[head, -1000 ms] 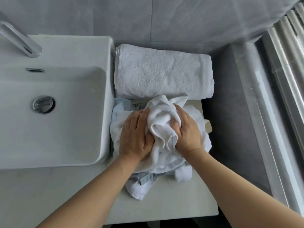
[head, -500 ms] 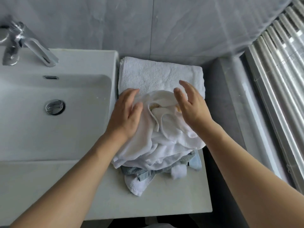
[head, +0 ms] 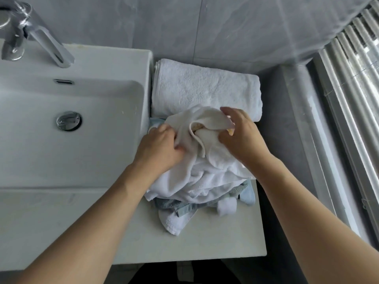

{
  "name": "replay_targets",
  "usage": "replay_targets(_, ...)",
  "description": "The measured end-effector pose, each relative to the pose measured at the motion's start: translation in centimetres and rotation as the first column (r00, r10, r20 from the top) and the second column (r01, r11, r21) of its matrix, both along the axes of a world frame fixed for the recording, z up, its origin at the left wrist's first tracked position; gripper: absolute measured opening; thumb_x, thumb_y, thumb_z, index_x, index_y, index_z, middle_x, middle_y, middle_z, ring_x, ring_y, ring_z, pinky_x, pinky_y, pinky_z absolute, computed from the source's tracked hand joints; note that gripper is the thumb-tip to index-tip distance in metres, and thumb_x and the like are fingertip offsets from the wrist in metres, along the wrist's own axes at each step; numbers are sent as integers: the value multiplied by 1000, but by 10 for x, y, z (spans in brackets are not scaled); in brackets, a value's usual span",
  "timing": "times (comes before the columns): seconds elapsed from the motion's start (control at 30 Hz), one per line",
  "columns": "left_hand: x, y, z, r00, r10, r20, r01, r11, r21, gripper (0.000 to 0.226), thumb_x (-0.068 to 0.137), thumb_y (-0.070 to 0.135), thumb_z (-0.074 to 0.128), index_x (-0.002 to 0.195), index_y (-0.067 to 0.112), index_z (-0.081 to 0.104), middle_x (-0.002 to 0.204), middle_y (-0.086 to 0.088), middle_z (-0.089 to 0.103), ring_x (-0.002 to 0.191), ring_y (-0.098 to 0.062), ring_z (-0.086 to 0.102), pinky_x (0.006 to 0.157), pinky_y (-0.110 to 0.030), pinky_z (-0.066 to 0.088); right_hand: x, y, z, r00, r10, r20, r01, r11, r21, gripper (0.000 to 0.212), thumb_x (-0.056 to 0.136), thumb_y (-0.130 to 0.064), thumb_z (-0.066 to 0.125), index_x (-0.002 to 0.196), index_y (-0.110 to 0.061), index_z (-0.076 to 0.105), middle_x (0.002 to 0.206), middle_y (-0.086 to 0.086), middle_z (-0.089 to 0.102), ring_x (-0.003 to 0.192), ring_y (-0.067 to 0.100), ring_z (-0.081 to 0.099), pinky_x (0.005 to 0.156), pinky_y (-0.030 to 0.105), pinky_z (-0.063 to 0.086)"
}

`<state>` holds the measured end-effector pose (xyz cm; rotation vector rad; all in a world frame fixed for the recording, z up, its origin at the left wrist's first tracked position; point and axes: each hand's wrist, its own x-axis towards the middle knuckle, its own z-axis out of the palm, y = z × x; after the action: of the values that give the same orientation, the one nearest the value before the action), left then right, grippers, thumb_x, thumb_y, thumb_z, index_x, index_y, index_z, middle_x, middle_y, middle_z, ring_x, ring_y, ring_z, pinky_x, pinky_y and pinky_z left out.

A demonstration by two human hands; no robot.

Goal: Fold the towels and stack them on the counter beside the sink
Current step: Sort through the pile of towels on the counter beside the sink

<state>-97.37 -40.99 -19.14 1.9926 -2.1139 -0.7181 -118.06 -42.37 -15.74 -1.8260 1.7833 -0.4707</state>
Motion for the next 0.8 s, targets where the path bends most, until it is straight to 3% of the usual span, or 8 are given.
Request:
replay_targets(0.23, 17, -1, 37, 857, 241, -456, -379, 894, -240, 13, 96, 7, 45, 95, 12, 58, 79, 4, 57, 75, -17, 49, 62, -29, 32, 8, 5, 16, 994, -75, 74, 66, 991, 118, 70, 74, -39, 66, 140, -30, 43, 128, -6, 41, 125, 20, 38, 107, 42, 37)
replay_targets(0.37, 15, -5, 71, 296, 322, -900, -610, 788, 81, 21, 90, 8, 45, 87, 23, 58, 84, 4, 63, 81, -9, 58, 78, -28, 48, 28, 5, 24, 995, 99, -31, -93, 982, 165, 80, 75, -44, 76, 140, -22, 35, 123, -9, 41, 115, 11, 38, 106, 34, 30)
replay_targets(0.43, 12, -2, 87, 78, 356, -931, -623, 747, 234, 21, 90, 4, 44, 88, 17, 61, 88, -6, 65, 85, -18, 62, 77, -35, 53, 29, 0, 20, 985, 140, -104, -126, 983, 131, 48, 82, -31, 68, 124, -20, 47, 107, -8, 49, 104, 18, 50, 92, 34, 36)
replay_targets(0.5, 16, 0, 98, 196, 393, -898, -623, 757, 196, 16, 87, 14, 46, 90, 14, 61, 87, -4, 64, 81, -13, 60, 72, -30, 51, 24, -4, 20, 987, 100, -122, -98, 995, 28, 11, 81, -15, 56, 90, -22, 54, 84, -6, 57, 84, 25, 57, 68, 33, 40)
replay_targets(0.57, 24, 3, 104, 520, 385, -763, -456, 880, 133, 34, 75, 43, 55, 94, 16, 61, 86, 5, 60, 73, -7, 54, 68, -28, 46, 16, -5, 24, 993, 53, -110, -57, 998, -34, 11, 77, -6, 51, 79, -17, 54, 73, -3, 58, 71, 24, 56, 55, 33, 39)
replay_targets(0.67, 28, 13, 103, 944, 185, -273, -59, 909, 412, 51, 66, 64, 79, 97, 31, 57, 93, 13, 62, 82, -4, 58, 75, -29, 48, 5, -9, 38, 998, 21, -52, -29, 986, -164, 18, 75, -4, 53, 87, -12, 62, 79, -1, 63, 73, 20, 57, 58, 31, 44)
replay_targets(0.73, 24, 20, 92, 994, 93, -64, -55, 891, 450, 35, 73, 51, 82, 80, 34, 52, 81, 11, 62, 73, -5, 58, 63, -26, 45, 6, -8, 50, 999, 32, 11, -29, 972, -233, 19, 75, -3, 54, 88, -13, 65, 81, -4, 63, 75, 14, 57, 60, 27, 43)
replay_targets(0.8, 23, 23, 85, 975, 191, -113, -146, 935, 323, 30, 77, 42, 82, 72, 31, 55, 70, 8, 63, 64, -7, 60, 56, -26, 41, 12, -7, 60, 994, 41, 97, -14, 964, -264, 22, 75, -1, 55, 88, -16, 65, 77, -13, 61, 73, 4, 55, 61, 19, 41)
